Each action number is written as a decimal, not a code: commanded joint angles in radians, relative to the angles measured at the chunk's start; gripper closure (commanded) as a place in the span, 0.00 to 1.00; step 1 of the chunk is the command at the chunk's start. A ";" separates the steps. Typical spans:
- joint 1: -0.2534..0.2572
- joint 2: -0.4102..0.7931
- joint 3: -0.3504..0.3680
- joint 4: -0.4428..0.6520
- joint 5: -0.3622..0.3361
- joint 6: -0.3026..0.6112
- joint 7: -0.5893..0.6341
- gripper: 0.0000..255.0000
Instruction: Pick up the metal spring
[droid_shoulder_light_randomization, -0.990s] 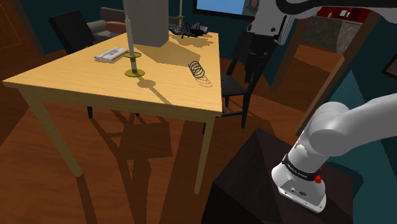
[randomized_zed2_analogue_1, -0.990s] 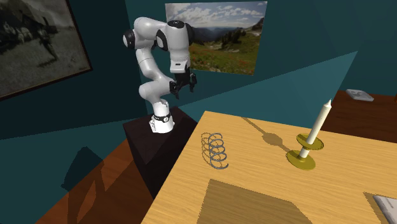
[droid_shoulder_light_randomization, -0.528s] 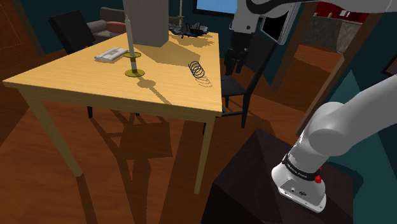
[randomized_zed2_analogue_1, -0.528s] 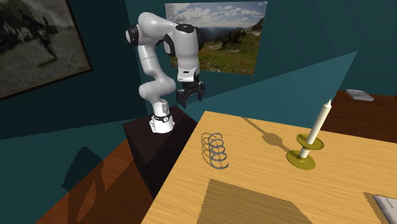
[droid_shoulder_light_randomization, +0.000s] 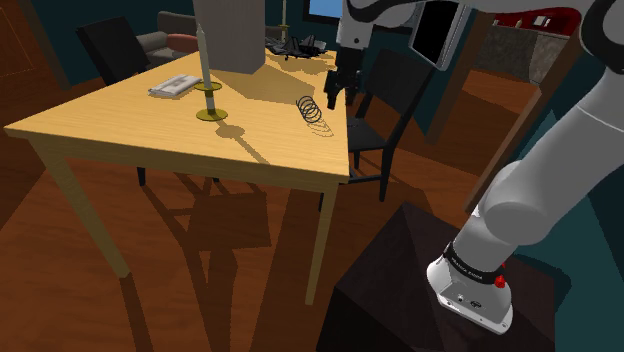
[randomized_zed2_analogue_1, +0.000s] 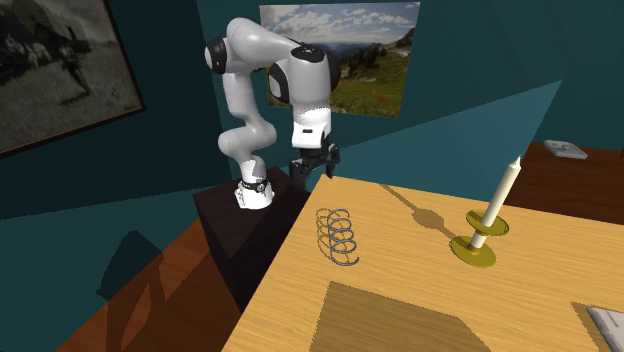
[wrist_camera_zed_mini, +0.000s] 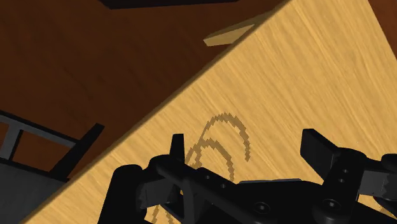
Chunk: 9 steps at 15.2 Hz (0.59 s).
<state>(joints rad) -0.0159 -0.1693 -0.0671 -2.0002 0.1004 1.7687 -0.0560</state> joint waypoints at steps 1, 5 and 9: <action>-0.004 0.083 -0.006 0.087 0.004 0.000 0.000 0.00; -0.013 0.239 -0.017 0.262 0.013 -0.013 0.002 0.00; -0.028 0.405 -0.026 0.470 0.025 -0.049 0.005 0.00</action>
<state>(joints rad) -0.0394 0.1905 -0.0905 -1.5846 0.1219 1.7272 -0.0510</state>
